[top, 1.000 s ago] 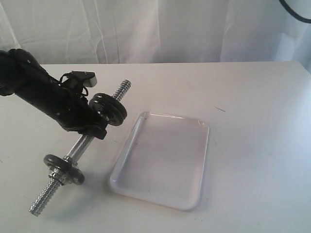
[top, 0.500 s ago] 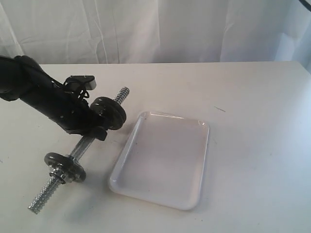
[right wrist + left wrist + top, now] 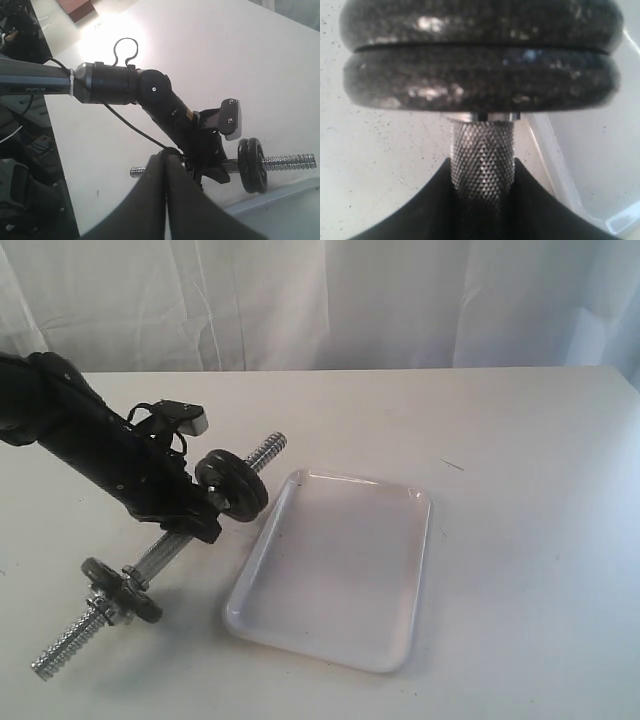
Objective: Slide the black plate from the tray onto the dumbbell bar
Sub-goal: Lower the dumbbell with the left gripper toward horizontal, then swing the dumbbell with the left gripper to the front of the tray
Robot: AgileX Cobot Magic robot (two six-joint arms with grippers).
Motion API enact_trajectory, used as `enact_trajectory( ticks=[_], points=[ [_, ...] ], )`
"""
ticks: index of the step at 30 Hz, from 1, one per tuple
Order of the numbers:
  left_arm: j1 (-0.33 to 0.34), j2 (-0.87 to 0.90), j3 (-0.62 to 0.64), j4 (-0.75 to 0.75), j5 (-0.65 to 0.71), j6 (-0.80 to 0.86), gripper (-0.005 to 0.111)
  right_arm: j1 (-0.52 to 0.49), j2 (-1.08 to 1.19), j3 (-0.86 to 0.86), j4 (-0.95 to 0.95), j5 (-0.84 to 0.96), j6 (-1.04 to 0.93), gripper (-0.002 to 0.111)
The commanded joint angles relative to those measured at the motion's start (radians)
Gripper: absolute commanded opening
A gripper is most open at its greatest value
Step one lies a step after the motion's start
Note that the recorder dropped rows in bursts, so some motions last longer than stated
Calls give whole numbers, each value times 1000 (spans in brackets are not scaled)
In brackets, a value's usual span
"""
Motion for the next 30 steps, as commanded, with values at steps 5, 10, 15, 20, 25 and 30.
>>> enact_trajectory(
  ticks=[5,10,15,20,25,30],
  points=[
    [-3,-71,-38,-214,183,235,0,-3,-10,-7,-17,1,-2,0],
    [-3,-116,-38,-227,219,285,0,-3,-10,-7,-54,1,-2,0],
    [-3,-172,-38,-238,299,325,0,-3,-10,-7,-54,1,-2,0],
    [-26,-194,-38,-245,405,398,0,-3,-10,-7,-54,1,-2,0],
    [-80,-194,-38,-245,452,461,0,-3,-10,-7,-54,1,-2,0],
    [-150,-194,-38,-245,461,492,0,-3,-10,-7,-54,1,-2,0]
  ],
)
